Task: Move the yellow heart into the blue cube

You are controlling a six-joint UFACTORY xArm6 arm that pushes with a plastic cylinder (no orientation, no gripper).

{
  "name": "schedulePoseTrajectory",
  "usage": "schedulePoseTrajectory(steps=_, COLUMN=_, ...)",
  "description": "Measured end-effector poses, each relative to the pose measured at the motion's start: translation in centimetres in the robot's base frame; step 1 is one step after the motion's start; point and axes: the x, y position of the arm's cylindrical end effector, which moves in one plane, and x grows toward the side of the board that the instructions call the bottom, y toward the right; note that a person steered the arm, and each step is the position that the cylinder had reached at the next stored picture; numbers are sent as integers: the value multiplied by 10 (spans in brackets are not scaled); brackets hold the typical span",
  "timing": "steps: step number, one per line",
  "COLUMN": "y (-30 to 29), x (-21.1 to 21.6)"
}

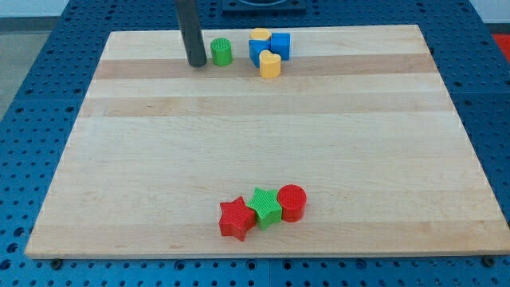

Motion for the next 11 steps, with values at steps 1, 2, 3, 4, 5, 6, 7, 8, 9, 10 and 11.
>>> schedulePoseTrajectory(steps=1, y=32, x=-27)
schedulePoseTrajectory(steps=2, y=39, x=-47)
schedulePoseTrajectory(steps=3, y=16, x=-24)
schedulePoseTrajectory(steps=4, y=7, x=38)
schedulePoseTrajectory(steps=5, y=40, x=72)
schedulePoseTrajectory(steps=6, y=84, x=77)
schedulePoseTrajectory(steps=7, y=120, x=66)
schedulePoseTrajectory(steps=8, y=121, x=56)
schedulePoseTrajectory(steps=9, y=121, x=46)
schedulePoseTrajectory(steps=10, y=122, x=20)
schedulePoseTrajectory(steps=11, y=126, x=-8)
